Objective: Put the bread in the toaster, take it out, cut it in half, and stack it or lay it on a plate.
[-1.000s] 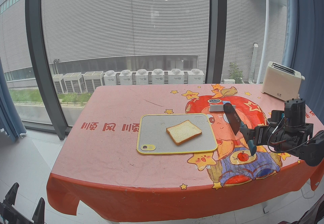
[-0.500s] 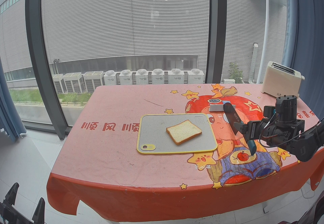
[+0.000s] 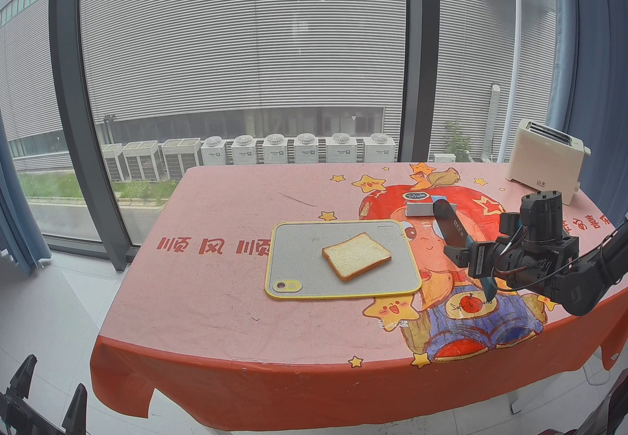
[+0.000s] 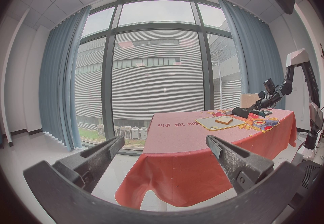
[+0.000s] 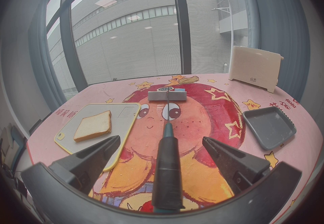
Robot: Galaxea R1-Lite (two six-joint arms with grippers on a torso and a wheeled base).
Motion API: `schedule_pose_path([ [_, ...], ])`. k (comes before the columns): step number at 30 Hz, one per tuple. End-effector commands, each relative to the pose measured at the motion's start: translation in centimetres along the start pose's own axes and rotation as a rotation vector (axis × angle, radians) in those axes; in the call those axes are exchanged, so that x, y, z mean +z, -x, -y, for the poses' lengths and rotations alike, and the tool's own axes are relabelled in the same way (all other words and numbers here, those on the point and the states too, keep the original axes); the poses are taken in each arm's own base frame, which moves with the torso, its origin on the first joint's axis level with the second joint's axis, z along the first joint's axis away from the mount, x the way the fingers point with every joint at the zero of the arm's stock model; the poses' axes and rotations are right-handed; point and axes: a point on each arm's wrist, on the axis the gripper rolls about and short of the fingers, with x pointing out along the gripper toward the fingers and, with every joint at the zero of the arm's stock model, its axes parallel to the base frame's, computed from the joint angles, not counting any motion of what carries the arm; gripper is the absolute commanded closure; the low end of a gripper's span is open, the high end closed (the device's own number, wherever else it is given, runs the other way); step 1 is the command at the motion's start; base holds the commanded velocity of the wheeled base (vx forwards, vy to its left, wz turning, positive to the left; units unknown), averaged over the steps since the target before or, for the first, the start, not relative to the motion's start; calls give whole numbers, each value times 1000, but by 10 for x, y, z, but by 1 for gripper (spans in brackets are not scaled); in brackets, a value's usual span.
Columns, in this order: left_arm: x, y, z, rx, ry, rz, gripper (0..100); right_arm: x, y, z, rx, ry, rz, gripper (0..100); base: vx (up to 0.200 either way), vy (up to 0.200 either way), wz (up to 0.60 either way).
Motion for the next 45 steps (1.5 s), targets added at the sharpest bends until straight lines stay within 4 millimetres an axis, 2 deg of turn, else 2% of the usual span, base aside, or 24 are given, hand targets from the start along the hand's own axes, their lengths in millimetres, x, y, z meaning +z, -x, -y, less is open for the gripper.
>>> schedule_pose_path([
  [1, -4, -1, 0, 0, 0, -9, 0, -3, -4, -1, 0, 4, -14, 0, 0, 0, 0],
  [38, -4, -1, 0, -2, 0, -9, 0, -8, -3, 2, -8, 5, -32, 0, 0, 0, 0],
  [39, -4, -1, 0, 0, 0, -9, 0, -8, -3, 1, -7, 4, -33, 100, 0, 0, 0],
  [45, -4, -1, 0, -2, 0, -9, 0, -9, -2, 2, -8, 2, -36, 100, 0, 0, 0],
])
